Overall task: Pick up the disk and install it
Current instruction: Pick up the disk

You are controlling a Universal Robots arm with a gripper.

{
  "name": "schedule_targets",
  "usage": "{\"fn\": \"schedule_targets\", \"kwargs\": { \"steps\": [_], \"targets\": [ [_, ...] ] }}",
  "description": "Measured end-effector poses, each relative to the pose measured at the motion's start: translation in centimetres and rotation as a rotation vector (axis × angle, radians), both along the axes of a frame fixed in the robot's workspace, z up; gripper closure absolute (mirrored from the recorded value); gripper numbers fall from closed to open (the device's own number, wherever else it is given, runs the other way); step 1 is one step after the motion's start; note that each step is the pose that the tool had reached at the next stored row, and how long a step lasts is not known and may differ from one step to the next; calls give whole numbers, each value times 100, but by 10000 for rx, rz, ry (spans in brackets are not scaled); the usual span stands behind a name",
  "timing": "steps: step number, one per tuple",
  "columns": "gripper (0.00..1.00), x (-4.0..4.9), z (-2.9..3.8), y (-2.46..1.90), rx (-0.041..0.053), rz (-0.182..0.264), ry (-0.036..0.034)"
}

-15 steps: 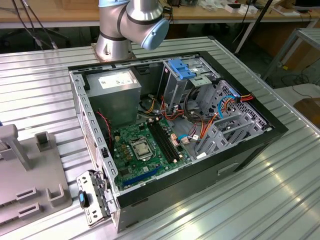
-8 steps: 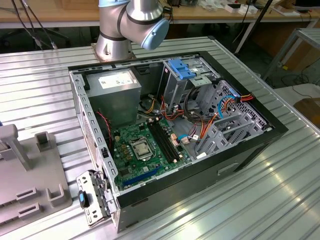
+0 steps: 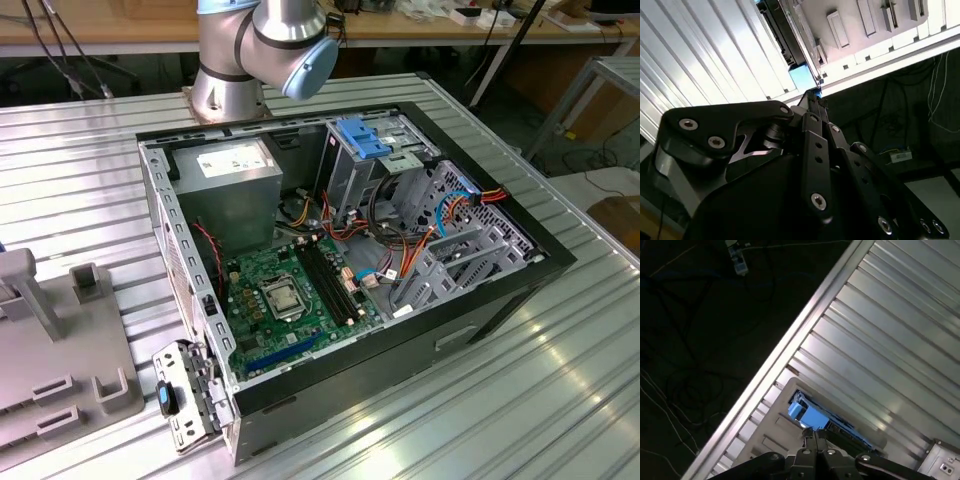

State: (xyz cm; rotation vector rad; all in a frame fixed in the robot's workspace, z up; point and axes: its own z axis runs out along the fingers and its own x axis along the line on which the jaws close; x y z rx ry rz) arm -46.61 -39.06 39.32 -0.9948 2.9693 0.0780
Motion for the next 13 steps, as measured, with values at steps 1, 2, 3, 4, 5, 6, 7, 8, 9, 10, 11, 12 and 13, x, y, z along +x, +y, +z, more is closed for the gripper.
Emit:
{"fn": "schedule_targets", "kwargs": {
  "steps": [1,2,3,4,5,6,7,8,9,10,11,12,13],
  "targets": [
    [89,0,0,0,0,219,0],
    [89,0,0,0,0,524,0],
    [89,0,0,0,0,702,1],
    [89,0,0,0,-1,1090,0],
    [89,0,0,0,-2,1406,1],
    [89,0,0,0,-2,1662,0],
    [89,0,0,0,-2,1854,0],
    [89,0,0,0,-2,2099,0],
    [89,0,0,0,-2,2267,0],
    [89,0,0,0,-2,2453,0],
    [89,0,0,0,-2,2648,0],
    [89,0,0,0,-2,2943,0],
    [89,0,0,0,-2,3226,0]
  ]
}}
